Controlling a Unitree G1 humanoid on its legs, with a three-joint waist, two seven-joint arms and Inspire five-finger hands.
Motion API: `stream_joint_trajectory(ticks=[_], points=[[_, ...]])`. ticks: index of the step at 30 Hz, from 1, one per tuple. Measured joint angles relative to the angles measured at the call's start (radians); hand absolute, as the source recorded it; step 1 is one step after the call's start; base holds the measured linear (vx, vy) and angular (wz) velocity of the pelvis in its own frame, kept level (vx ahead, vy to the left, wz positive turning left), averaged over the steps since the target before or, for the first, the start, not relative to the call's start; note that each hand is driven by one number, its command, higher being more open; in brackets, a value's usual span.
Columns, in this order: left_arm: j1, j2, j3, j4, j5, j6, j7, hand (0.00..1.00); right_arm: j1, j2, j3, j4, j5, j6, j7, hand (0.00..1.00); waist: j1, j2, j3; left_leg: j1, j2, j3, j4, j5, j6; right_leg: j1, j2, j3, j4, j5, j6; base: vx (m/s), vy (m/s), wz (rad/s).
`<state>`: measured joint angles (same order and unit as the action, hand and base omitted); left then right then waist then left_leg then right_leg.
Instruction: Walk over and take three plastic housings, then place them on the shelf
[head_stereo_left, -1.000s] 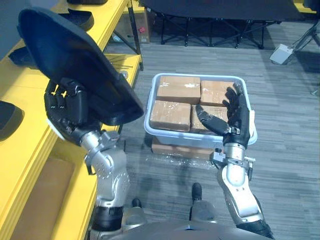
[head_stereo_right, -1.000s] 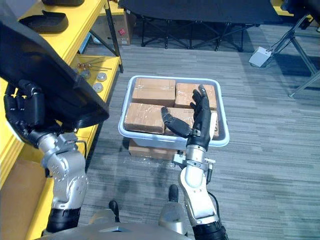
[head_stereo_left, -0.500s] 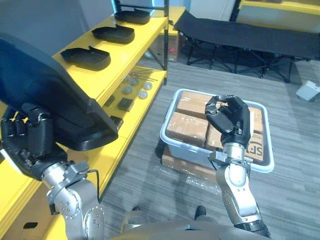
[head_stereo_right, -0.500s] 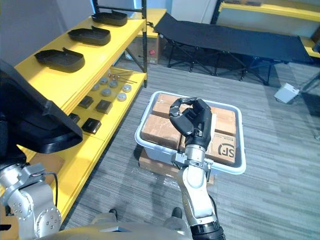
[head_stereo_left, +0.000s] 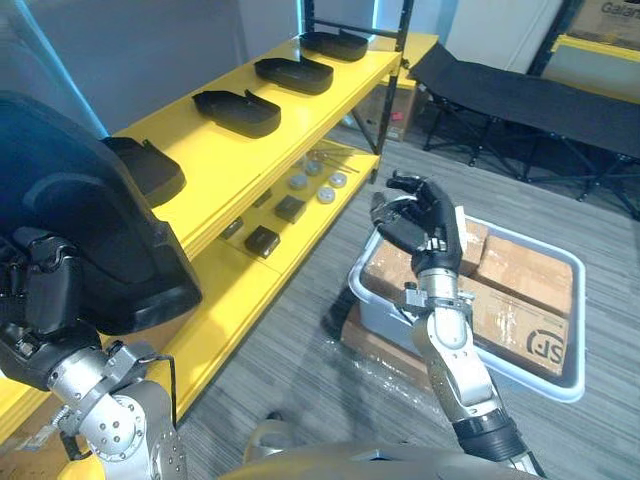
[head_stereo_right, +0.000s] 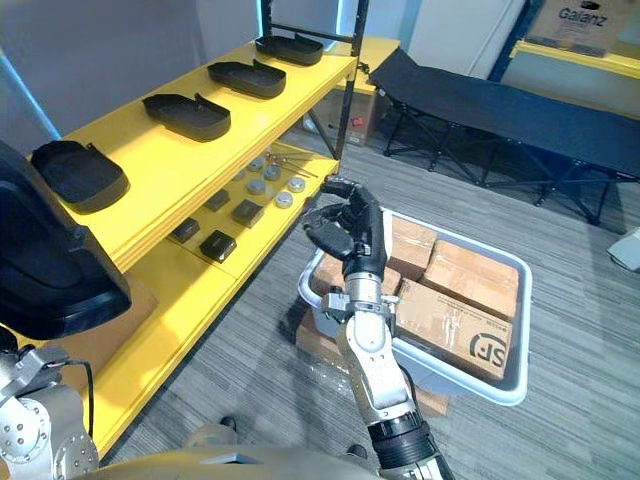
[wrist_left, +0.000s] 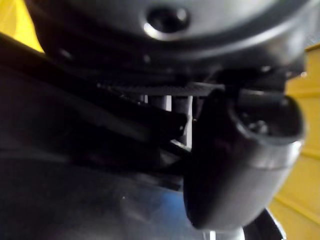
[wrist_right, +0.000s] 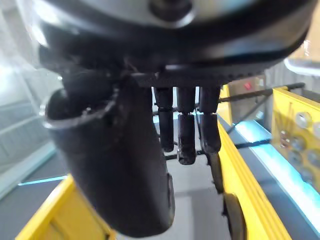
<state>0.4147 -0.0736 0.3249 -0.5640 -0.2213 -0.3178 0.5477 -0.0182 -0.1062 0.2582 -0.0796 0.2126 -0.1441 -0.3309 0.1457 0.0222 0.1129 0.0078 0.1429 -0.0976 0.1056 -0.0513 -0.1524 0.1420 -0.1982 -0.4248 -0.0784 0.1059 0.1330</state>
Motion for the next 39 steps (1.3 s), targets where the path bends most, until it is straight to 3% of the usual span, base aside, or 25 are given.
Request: stream_joint_trajectory(ticks=[4, 5, 12, 18, 21, 25, 31, 33, 34, 35, 39], points=[[0.026, -0.009, 0.039, 0.000, 0.046, 0.002, 0.008, 0.00, 0.000, -0.011, 0.032, 0.058, 0.013, 0.026, 0.057, 1.00, 0.023, 0.001, -0.001, -0.007, -0.013, -0.039, 0.001, -0.004, 0.005, 0.022, -0.006, -0.040, 0.000, -0.012, 0.008, 0.02, 0.014, 0.28], [0.030, -0.011, 0.055, 0.000, 0.081, 0.002, 0.007, 0.00, -0.003, -0.014, 0.040, 0.072, 0.021, 0.031, 0.072, 1.00, 0.042, 0.001, -0.001, -0.011, -0.017, -0.049, 0.008, -0.006, 0.005, 0.028, -0.008, -0.051, 0.000, -0.015, 0.010, 0.02, 0.025, 0.28], [0.067, -0.013, 0.082, 0.000, 0.158, 0.003, -0.022, 0.00, -0.083, -0.015, 0.114, 0.122, 0.039, 0.036, 0.155, 1.00, 0.076, -0.004, -0.006, -0.036, -0.030, -0.094, 0.039, -0.021, 0.007, 0.046, -0.010, -0.094, 0.000, -0.024, 0.009, 0.01, 0.021, 0.19], [0.070, -0.010, 0.083, 0.000, 0.152, 0.003, -0.071, 0.00, -0.094, -0.017, 0.165, 0.142, 0.031, 0.036, 0.224, 1.00, 0.104, -0.027, -0.020, -0.068, -0.041, -0.149, 0.071, -0.039, 0.001, 0.049, -0.011, -0.131, 0.035, -0.058, 0.009, 0.02, 0.011, 0.24], [0.065, -0.005, 0.068, 0.000, 0.151, 0.003, -0.100, 0.00, -0.096, -0.037, 0.163, 0.147, 0.031, 0.036, 0.233, 1.00, 0.093, -0.036, -0.022, -0.094, -0.053, -0.208, 0.085, -0.039, 0.005, 0.043, -0.011, -0.120, 0.087, -0.113, 0.013, 0.04, -0.012, 0.55], [0.063, 0.000, 0.014, 0.000, 0.145, 0.003, -0.151, 0.00, -0.074, -0.074, 0.089, 0.142, 0.034, 0.035, 0.207, 1.00, 0.085, -0.053, -0.025, -0.127, -0.075, -0.323, 0.075, -0.011, -0.017, 0.031, -0.011, -0.122, 0.200, -0.213, 0.018, 0.04, -0.066, 0.88], [0.098, 0.000, -0.003, 0.000, 0.110, 0.003, -0.202, 0.00, -0.023, -0.075, -0.019, 0.141, 0.047, -0.006, 0.171, 1.00, 0.089, -0.019, -0.001, -0.144, -0.093, -0.428, 0.009, 0.078, -0.019, 0.049, -0.017, -0.193, 0.301, -0.309, 0.017, 0.01, -0.110, 0.81], [0.110, 0.000, -0.023, 0.000, 0.098, 0.003, -0.236, 0.00, 0.008, -0.071, -0.045, 0.130, 0.046, -0.015, 0.166, 1.00, 0.066, -0.011, 0.013, -0.165, -0.106, -0.328, -0.012, 0.142, 0.036, 0.077, -0.024, -0.271, 0.305, -0.322, 0.005, -0.07, -0.075, 1.24], [0.107, 0.000, -0.038, 0.000, 0.067, -0.002, -0.275, 0.00, 0.033, -0.069, -0.064, 0.106, 0.032, -0.016, 0.160, 1.00, 0.050, -0.007, 0.028, -0.180, -0.097, -0.206, -0.030, 0.167, 0.124, 0.091, -0.024, -0.321, 0.306, -0.318, 0.010, -0.16, 0.027, 1.40], [0.109, 0.001, -0.060, 0.000, 0.022, -0.010, -0.320, 0.00, 0.057, -0.067, -0.075, 0.081, 0.025, -0.019, 0.147, 1.00, 0.036, 0.009, 0.050, -0.210, -0.050, -0.062, -0.016, 0.180, 0.180, 0.111, -0.018, -0.345, 0.307, -0.316, 0.012, -0.16, 0.058, 1.29], [0.157, 0.003, -0.136, 0.001, -0.022, -0.020, -0.338, 0.00, 0.090, -0.074, -0.080, 0.067, 0.031, -0.041, 0.154, 1.00, 0.019, 0.027, 0.065, -0.213, -0.019, 0.097, -0.006, 0.177, 0.143, 0.114, -0.029, -0.325, 0.317, -0.342, 0.016, -0.10, 0.085, 0.41]])
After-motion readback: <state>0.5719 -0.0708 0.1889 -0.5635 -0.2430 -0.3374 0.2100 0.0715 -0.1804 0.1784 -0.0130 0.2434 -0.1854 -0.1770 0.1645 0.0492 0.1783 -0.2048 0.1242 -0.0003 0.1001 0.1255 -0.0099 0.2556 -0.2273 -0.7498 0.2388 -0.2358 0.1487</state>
